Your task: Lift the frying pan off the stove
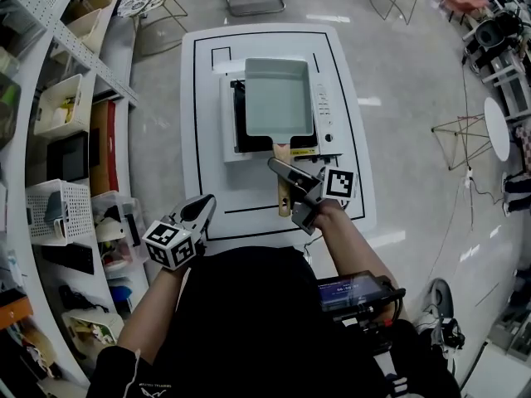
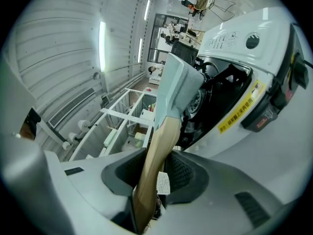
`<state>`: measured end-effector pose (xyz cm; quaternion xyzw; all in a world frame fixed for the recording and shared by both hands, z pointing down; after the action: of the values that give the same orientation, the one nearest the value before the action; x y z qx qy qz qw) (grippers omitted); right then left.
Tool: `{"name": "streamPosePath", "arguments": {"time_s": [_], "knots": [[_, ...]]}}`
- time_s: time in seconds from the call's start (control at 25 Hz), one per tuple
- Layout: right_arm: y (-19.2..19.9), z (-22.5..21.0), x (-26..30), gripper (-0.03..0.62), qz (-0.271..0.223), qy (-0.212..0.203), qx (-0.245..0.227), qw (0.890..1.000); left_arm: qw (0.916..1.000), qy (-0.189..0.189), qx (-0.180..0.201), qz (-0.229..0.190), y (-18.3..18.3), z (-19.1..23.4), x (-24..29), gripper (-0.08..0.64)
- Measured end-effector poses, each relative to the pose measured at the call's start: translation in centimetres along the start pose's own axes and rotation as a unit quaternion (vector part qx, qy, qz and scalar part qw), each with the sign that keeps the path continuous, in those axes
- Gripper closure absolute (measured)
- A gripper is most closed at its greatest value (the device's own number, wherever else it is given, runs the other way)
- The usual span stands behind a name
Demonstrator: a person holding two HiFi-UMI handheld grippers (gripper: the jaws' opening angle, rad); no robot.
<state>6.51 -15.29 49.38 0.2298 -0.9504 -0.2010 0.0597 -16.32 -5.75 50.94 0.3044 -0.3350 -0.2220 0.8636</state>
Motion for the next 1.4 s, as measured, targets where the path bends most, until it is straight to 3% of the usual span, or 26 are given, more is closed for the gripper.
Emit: {"name": "streamPosePath", "arguments": {"time_s": [0.48,0.92,1.4], "knots": [[0.2,0.3,-2.4,0.446,-0.039,0.011,-0.008,0.999,0.9996,0.017,0.014,0.018,0.3,-0.3,0.4,0.551],[0.5,0.9,-5.5,0.448,-0.081,0.032,-0.020,0.996,0.9965,0.058,0.035,0.048,0.4,-1.5,1.9,0.551],[1.9,1.8,-9.5,0.448,-0.149,0.058,-0.022,0.987,0.9878,0.113,0.062,0.087,0.5,-2.5,4.3,0.552]]}}
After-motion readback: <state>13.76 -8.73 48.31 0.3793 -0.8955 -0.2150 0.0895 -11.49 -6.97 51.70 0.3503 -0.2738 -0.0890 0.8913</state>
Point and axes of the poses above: the fingertips, and each gripper's own axes: x forward along the fingers, z to its left, y out of its underside, the point moved 6 cm from there along -x, backward along the fingers, and after that the axes turned 10 degrees about -x, right-handed, at the moved point
